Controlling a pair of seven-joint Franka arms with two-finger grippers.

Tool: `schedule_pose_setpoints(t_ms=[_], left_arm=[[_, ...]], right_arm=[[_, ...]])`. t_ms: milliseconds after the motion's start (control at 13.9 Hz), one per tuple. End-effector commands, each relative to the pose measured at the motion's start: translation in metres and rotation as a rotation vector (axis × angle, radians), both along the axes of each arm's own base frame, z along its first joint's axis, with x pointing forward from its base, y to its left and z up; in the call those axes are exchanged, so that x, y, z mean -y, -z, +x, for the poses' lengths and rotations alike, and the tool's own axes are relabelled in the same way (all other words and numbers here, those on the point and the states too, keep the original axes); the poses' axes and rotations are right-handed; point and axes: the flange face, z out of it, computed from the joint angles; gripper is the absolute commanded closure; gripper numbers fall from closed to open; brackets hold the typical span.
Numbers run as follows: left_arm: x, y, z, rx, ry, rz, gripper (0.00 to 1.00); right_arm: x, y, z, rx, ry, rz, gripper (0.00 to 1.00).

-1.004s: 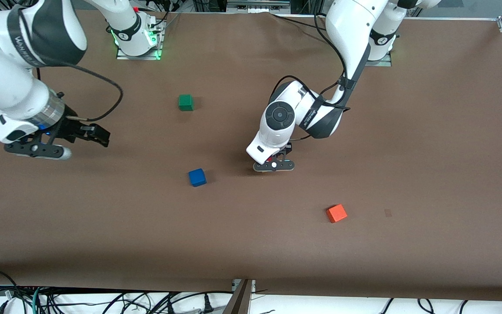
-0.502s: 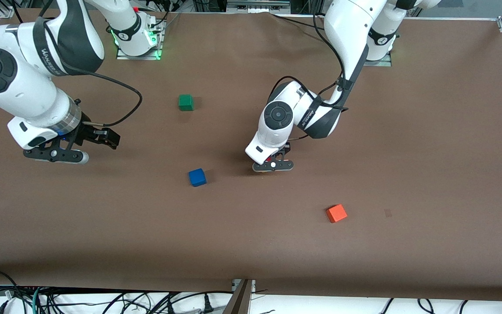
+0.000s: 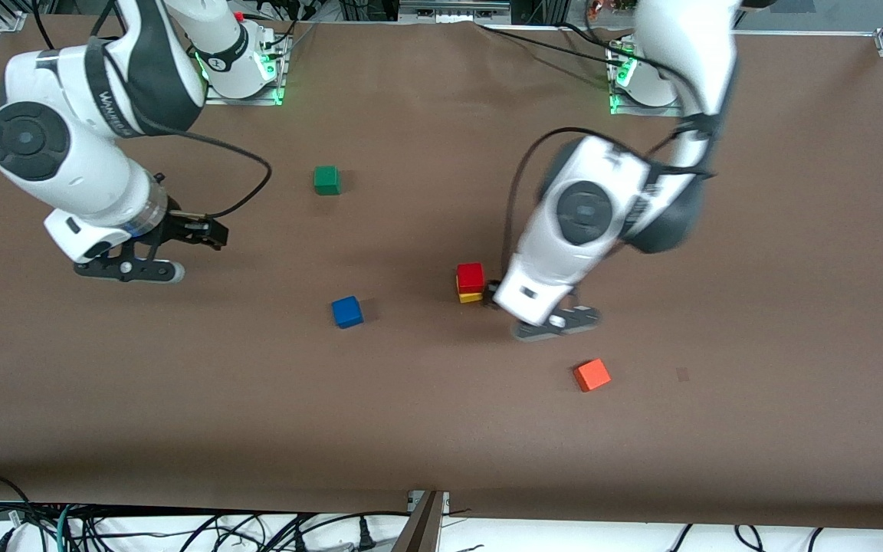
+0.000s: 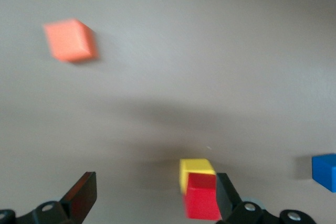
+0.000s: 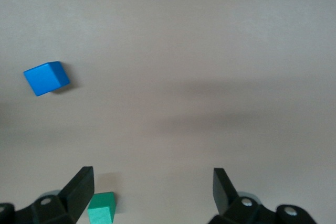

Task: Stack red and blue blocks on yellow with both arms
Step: 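Withdraw the left gripper while the right gripper reaches the blue cube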

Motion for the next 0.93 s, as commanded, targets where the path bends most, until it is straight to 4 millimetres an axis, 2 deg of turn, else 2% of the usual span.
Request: schedule_pose_setpoints(t_ms=[0,72,143,215,358,430,502,573,645,860], left_arm=[[-0.107,-0.065,0.032,0.001,0.088,-0.022,0.00],[-0.144,-0.077,0.038,-0.014,0.103,-0.024,0.00],[-0.184,-0.091,0.041,-0.028,0.112,-0.031,0.00],[-0.216,-0.104,0.039,-0.034,0.141,-0.030,0.00],[-0.266,-0.128,0.033,-0.021,0.211,-0.024,0.00],[-0.285,-0.130,0.032,-0.025,0.211,-0.015,0.00],[-0.294,-0.128,0.031,-0.039,0.202,-0.013,0.00],[-0.300,-0.129,0.028,-0.060,0.196,-0.009,0.00],[-0.305,-0.138,0.022,-0.065,0.192,0.006,0.00],[-0.307,-0.137,0.020,-0.075,0.194,0.017,0.00]], right_arm=[[-0.008,0.018,0.006,-0.023,-0.046,-0.021,0.00],[-0.018,0.027,0.006,-0.030,-0.082,-0.023,0.00],[-0.025,0.027,0.006,-0.019,-0.096,-0.019,0.00],[-0.027,0.026,0.008,-0.011,-0.098,-0.016,0.00],[-0.035,0.039,0.017,0.020,-0.132,-0.012,0.00],[-0.040,0.057,0.023,0.020,-0.222,-0.008,0.00],[-0.039,0.083,0.033,0.005,-0.325,0.005,0.00],[-0.045,0.095,0.038,0.018,-0.352,0.049,0.00],[-0.050,0.107,0.042,0.034,-0.331,0.106,0.00],[-0.060,0.152,0.049,0.033,-0.310,0.140,0.00]])
